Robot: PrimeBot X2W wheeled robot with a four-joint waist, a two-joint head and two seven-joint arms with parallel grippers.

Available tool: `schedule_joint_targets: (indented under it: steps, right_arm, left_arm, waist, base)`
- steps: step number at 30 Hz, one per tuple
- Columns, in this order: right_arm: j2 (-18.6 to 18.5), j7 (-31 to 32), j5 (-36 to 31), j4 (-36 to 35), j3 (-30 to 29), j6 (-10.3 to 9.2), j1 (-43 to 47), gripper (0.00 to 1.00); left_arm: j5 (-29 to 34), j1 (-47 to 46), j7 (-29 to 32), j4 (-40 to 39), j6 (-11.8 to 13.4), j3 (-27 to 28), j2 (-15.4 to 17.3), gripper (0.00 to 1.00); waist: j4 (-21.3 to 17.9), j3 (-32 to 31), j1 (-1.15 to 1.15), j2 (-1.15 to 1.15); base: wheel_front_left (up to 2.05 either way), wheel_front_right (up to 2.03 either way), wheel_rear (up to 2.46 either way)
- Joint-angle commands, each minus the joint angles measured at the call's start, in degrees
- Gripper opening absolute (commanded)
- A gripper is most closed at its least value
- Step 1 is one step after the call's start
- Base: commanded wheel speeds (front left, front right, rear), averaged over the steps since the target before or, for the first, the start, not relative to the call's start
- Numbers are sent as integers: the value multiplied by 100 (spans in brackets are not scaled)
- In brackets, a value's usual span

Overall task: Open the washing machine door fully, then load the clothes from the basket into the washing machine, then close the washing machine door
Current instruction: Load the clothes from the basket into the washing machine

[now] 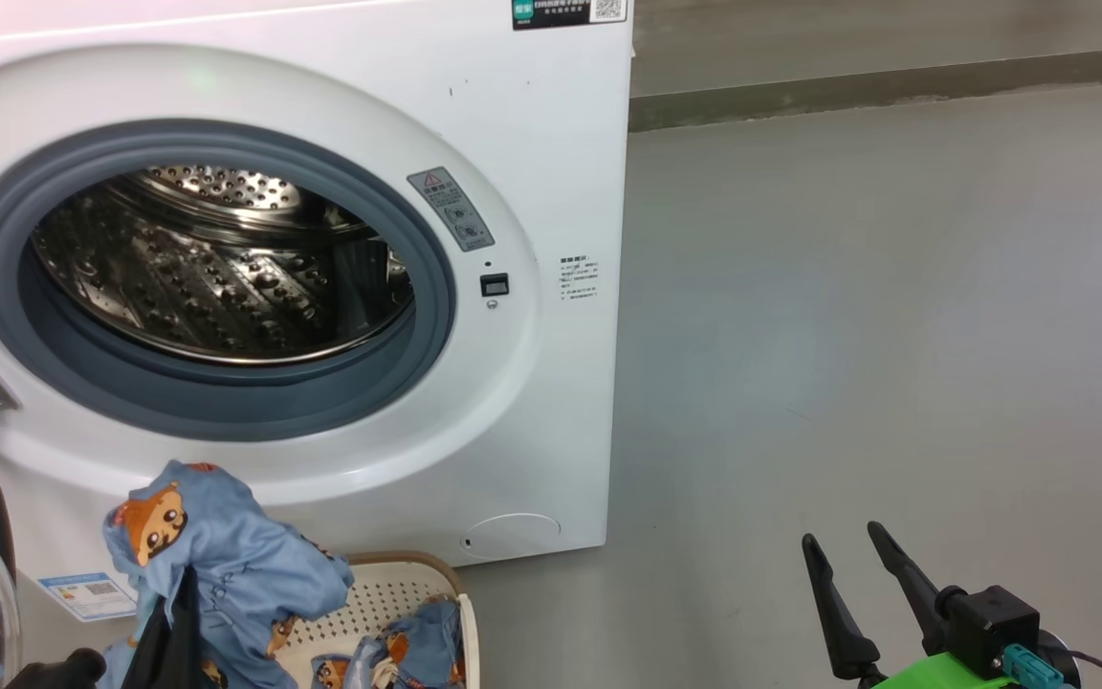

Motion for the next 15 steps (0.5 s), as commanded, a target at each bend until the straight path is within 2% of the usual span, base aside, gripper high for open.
schedule_joint_targets:
  steps: [1,15]
  right_arm:
    - [-22,-28,24,-149,109,35,-27,100]
    - [-22,-28,35,-175,172,35,-41,100]
  left_arm:
    - [60,-66,-38,-165,-15,222,62,0]
    - [190,-72,-38,-179,-15,328,-40,0]
  waist:
    - [-11,-5,0,0]
    - [-38,84,0,0]
  base:
    - [0,0,0]
    - [0,0,0]
